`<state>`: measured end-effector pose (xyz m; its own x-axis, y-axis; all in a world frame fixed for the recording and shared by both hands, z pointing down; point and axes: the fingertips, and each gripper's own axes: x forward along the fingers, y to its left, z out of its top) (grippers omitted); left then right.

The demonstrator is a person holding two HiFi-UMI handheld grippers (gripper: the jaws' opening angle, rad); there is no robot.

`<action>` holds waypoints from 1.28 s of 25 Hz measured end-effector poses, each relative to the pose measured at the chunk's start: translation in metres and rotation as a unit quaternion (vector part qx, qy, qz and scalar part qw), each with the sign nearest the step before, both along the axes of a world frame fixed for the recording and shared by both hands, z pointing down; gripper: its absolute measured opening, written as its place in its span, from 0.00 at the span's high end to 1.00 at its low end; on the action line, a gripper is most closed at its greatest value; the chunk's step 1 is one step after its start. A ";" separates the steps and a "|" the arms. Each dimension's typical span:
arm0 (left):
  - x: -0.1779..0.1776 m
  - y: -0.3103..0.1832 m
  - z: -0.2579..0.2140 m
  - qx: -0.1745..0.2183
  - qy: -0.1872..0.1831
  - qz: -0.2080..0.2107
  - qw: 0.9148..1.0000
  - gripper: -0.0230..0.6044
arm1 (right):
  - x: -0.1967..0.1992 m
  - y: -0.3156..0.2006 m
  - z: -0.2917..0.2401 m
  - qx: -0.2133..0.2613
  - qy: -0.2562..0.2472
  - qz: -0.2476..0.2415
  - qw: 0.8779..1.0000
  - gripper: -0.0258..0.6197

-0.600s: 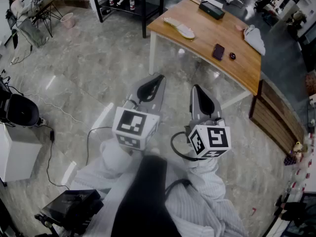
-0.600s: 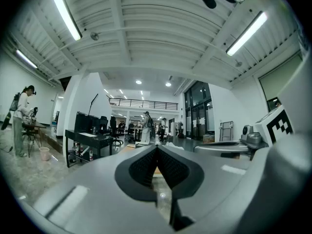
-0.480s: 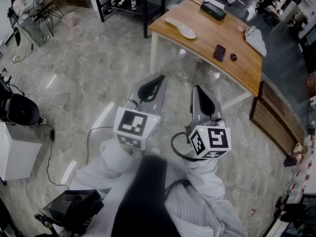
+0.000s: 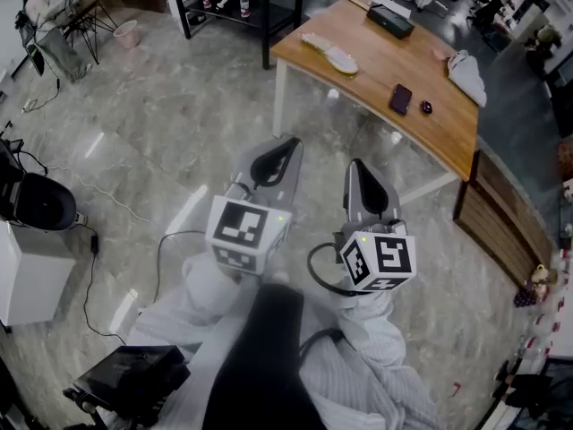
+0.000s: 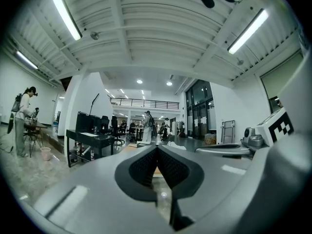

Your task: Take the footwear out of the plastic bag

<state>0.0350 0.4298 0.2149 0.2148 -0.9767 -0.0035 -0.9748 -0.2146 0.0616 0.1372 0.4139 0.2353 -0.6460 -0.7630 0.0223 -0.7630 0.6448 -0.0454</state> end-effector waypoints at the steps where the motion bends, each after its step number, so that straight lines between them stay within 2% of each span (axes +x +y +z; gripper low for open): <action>1: 0.000 -0.002 0.002 -0.003 0.000 -0.001 1.000 0.96 | 0.001 -0.002 0.002 -0.002 0.000 -0.001 1.000 0.94; 7: -0.006 -0.017 0.018 -0.025 0.004 -0.010 1.000 0.96 | 0.004 -0.017 0.013 -0.024 -0.001 -0.006 1.000 0.94; 13: -0.020 -0.060 0.045 -0.058 0.010 -0.005 0.998 0.96 | -0.004 -0.056 0.037 -0.058 -0.006 0.003 0.998 0.94; 18: -0.042 -0.137 0.063 -0.067 0.011 0.004 0.998 0.96 | -0.023 -0.130 0.049 -0.062 -0.002 0.014 0.998 0.94; 24: -0.080 -0.243 0.062 -0.067 0.010 0.040 0.997 0.96 | -0.056 -0.236 0.049 -0.061 0.003 0.056 0.997 0.94; 32: -0.105 -0.372 0.074 -0.090 0.005 0.076 0.993 0.96 | -0.094 -0.359 0.064 -0.080 0.026 0.089 0.992 0.94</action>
